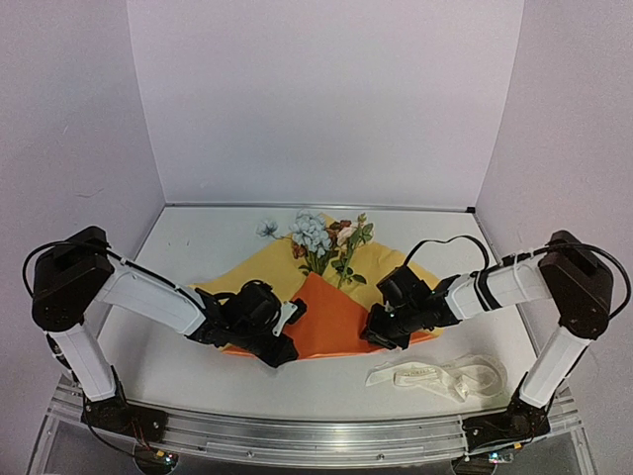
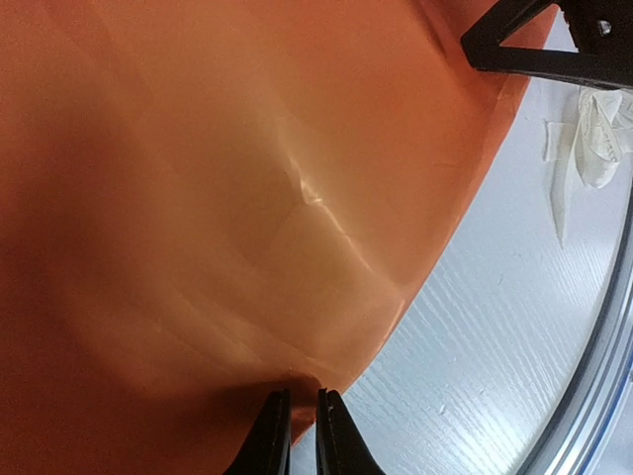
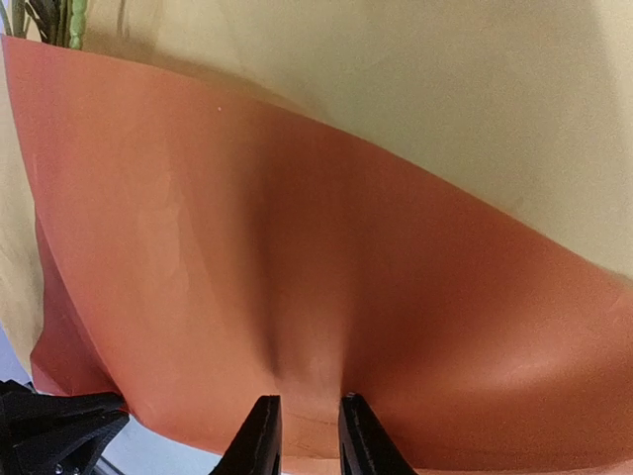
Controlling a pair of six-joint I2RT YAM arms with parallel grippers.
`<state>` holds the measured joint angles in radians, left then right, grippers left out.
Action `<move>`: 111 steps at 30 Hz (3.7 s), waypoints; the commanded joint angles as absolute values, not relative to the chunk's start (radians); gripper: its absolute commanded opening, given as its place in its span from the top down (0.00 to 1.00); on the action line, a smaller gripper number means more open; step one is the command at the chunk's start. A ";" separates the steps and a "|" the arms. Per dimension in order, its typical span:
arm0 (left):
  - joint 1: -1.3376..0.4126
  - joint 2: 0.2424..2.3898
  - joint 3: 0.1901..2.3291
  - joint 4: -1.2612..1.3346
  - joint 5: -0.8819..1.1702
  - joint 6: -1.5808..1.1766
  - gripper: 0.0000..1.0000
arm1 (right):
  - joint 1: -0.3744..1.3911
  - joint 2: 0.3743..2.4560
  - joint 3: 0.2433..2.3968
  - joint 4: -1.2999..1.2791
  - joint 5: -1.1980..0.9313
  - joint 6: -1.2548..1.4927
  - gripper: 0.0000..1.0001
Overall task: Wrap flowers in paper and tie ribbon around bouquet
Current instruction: Press the fold line of the 1/4-folded wrapping paper, then pick up the one-fourth-folded wrapping paper from the center of the board.
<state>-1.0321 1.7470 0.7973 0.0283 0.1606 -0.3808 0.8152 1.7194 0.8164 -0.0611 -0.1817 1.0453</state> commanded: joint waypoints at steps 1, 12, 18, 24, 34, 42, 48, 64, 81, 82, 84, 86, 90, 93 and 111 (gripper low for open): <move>-1.026 1.676 0.728 -0.031 0.110 -0.427 0.91 | 0.813 1.700 0.745 -0.118 -0.082 1.048 0.78; -1.007 1.611 0.642 -0.190 -0.055 -0.598 0.98 | 0.786 1.634 0.687 -0.109 -0.090 1.041 0.79; -1.005 1.572 0.644 -0.338 -0.136 -0.738 0.99 | 0.765 1.631 0.678 -0.105 -0.110 1.045 0.79; -1.005 1.536 0.612 -0.489 -0.182 -0.917 1.00 | 0.761 1.631 0.684 -0.101 -0.124 1.046 0.79; -1.005 1.579 0.649 -0.517 -0.189 -0.954 1.00 | 0.776 1.620 0.782 -0.188 -0.214 0.979 0.77; -1.005 1.592 0.650 -0.512 -0.186 -0.941 1.00 | 0.784 1.592 0.786 -0.252 -0.233 0.940 0.78; -1.005 1.598 0.652 -0.511 -0.185 -0.937 1.00 | 0.782 1.579 0.739 -0.259 -0.205 0.941 0.79; -1.003 1.617 0.662 -0.512 -0.184 -0.913 1.00 | 0.648 1.328 0.476 -0.256 0.023 1.046 0.76; -1.043 1.497 0.909 -0.566 -0.289 -0.726 0.84 | 0.632 1.266 0.425 -0.173 -0.059 1.133 0.63; -1.052 1.506 0.936 -0.562 -0.299 -0.697 0.84 | 0.636 1.266 0.420 -0.161 -0.059 1.144 0.63; -1.063 1.534 0.996 -0.532 -0.294 -0.642 0.83 | 0.650 1.261 0.418 -0.154 -0.056 1.160 0.63; -1.072 1.570 1.039 -0.480 -0.270 -0.577 0.83 | 0.671 1.239 0.407 -0.156 -0.034 1.169 0.62; -1.094 1.678 1.129 -0.385 -0.206 -0.464 0.85 | 0.736 1.183 0.383 -0.201 0.052 1.170 0.52; -1.108 1.760 1.192 -0.327 -0.153 -0.395 0.86 | 0.770 1.176 0.386 -0.217 0.084 1.158 0.46; -1.146 2.030 1.378 -0.186 0.053 -0.279 0.90 | 0.784 1.291 0.405 -0.104 0.072 1.170 0.69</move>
